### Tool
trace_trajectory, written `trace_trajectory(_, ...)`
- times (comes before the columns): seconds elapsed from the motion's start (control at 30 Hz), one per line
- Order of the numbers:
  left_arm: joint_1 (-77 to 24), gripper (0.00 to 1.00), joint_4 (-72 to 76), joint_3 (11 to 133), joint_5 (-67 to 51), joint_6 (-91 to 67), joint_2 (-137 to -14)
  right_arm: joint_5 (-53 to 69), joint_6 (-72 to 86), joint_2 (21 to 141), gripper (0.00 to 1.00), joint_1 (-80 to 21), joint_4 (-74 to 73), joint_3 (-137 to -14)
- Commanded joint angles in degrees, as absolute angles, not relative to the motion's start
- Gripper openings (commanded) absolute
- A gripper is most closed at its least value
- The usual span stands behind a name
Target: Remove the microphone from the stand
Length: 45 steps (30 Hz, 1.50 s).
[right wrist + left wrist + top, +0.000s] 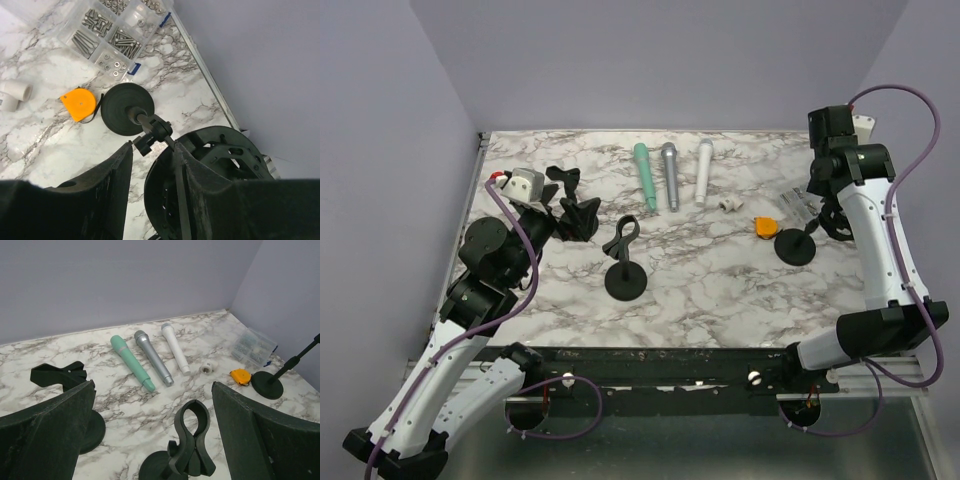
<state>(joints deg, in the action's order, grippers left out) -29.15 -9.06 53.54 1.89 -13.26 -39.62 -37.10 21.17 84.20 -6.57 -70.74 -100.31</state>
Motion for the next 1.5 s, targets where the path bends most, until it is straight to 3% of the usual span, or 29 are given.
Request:
trace_trajectory(0.0, -29.8, 0.98, -8.3, 53.6, 2.0, -12.4, -38.9, -34.0, 23.5, 84.7, 0.40, -5.9, -70.2, -98.6)
trace_trajectory(0.33, -29.8, 0.99, -8.3, 53.7, 1.9, -12.4, -39.1, -31.2, 23.1, 84.3, 0.38, -5.4, -66.9, -94.9)
trace_trajectory(0.83, -29.8, 0.98, -8.4, 53.8, 1.8, -12.5, -39.1, -29.5, 22.0, 83.0, 0.39, -5.3, -70.1, -102.8)
trace_trajectory(0.93, -29.8, 0.98, -8.4, 53.8, 1.7, -12.6, -39.2, -29.2, 21.5, 83.6, 0.37, -5.4, -70.0, -101.7)
trace_trajectory(1.07, -29.8, 0.98, -8.3, 53.7, 1.9, -12.4, -39.1, -29.3, 21.7, 85.2, 0.28, -5.4, -70.5, -101.4)
trace_trajectory(1.47, -29.8, 0.98, -8.4, 53.8, 1.5, -12.5, -39.5, -32.6, 21.4, 87.7, 0.27, -5.4, -73.5, -100.0)
